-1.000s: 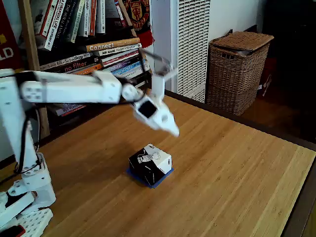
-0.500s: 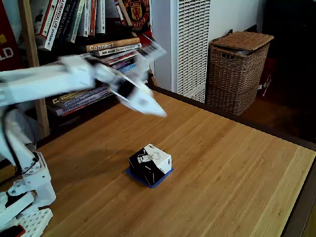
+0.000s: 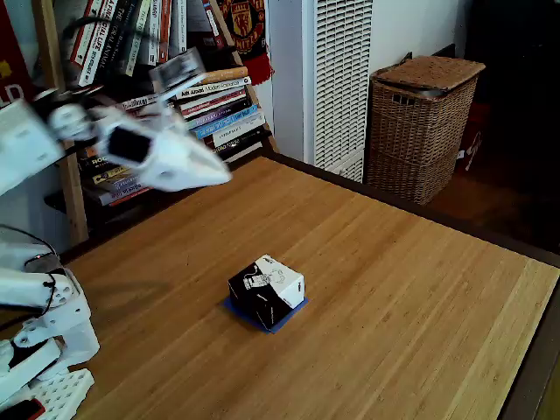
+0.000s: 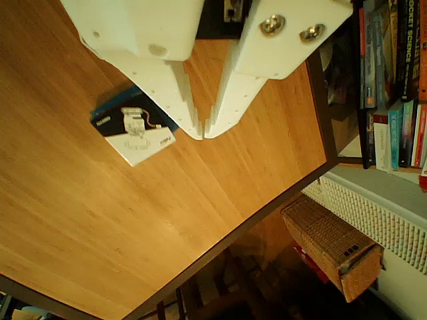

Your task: Push the box on top of the target

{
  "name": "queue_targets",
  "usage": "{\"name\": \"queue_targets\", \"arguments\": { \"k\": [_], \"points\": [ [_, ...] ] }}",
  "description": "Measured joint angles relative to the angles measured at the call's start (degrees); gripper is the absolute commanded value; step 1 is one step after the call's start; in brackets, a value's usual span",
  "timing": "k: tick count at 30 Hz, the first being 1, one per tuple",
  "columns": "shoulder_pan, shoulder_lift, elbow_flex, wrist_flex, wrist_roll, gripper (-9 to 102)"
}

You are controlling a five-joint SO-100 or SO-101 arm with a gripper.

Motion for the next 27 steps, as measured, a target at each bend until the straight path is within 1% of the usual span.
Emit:
{"name": "queue_targets", "arguments": {
  "k": [6,15,18,23,27],
  "points": [
    [3.43,12.92,5.8,4.48,-1.58,0],
    [5.89,24.96,8.53,11.69,-2.81,0],
    [6.68,29.62,11.51,13.71,-4.04,0],
    [7.65,38.32,18.19,16.08,-5.36,0],
    [7.56,39.2,20.65,16.52,-5.98,0]
  ]
}}
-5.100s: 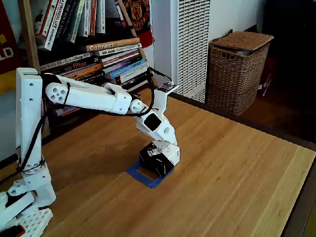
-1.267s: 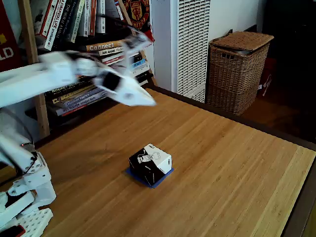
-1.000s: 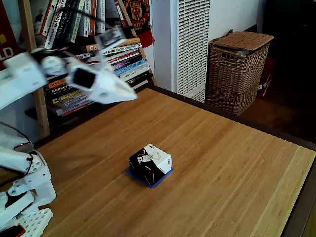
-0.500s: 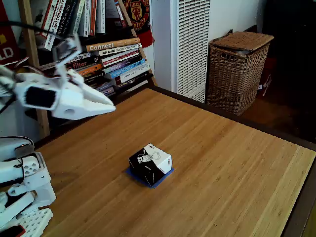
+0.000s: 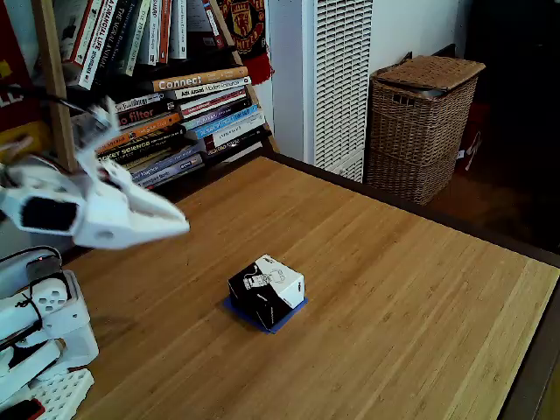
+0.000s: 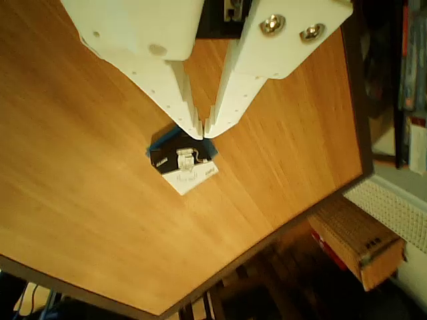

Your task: Push the box on top of the target

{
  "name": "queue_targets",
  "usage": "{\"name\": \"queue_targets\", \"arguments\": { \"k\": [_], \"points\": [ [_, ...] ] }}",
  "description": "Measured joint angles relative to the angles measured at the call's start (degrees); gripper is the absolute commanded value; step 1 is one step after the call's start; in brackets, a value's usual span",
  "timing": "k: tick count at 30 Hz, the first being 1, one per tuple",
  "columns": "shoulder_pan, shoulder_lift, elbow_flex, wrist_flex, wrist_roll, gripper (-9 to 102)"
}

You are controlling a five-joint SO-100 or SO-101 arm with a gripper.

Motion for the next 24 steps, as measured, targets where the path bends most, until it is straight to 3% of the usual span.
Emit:
{"name": "queue_targets", "arguments": {
  "k": [17,24],
  "points": [
    [0.53,4.83,2.99,2.46,1.41,0],
    [0.26,4.83,8.0,-0.18,1.49,0]
  ]
}}
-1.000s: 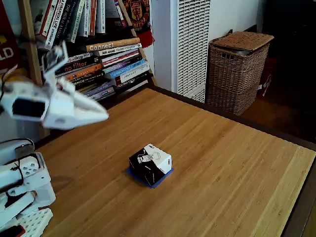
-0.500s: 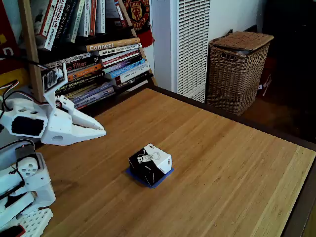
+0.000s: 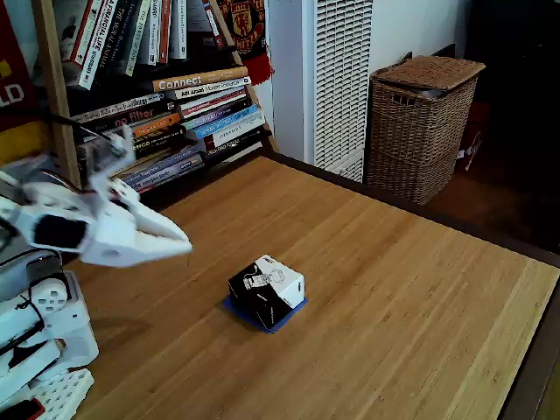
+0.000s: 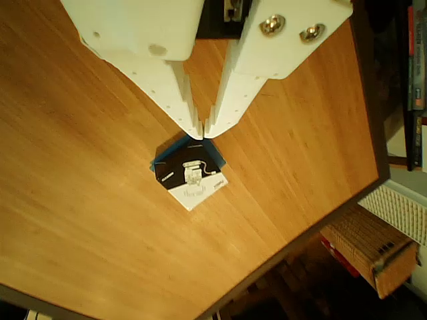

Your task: Push the box on top of the target

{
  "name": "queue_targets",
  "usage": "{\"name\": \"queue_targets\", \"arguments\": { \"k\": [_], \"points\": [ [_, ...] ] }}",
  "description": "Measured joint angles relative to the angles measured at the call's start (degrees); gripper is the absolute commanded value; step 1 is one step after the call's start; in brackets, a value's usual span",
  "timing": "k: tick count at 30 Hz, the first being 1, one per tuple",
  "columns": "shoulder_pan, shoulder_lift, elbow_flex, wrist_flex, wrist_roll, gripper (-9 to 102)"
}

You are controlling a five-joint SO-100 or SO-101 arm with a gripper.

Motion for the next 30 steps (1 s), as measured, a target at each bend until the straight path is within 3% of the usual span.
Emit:
{"name": "queue_targets", "arguments": {
  "k": [7,14,30],
  "points": [
    [-1.05,0.0,0.35,0.09,-0.35,0],
    [-0.7,0.0,0.35,5.36,-4.31,0],
    [-0.7,0.0,0.35,5.54,-4.22,0]
  ]
}}
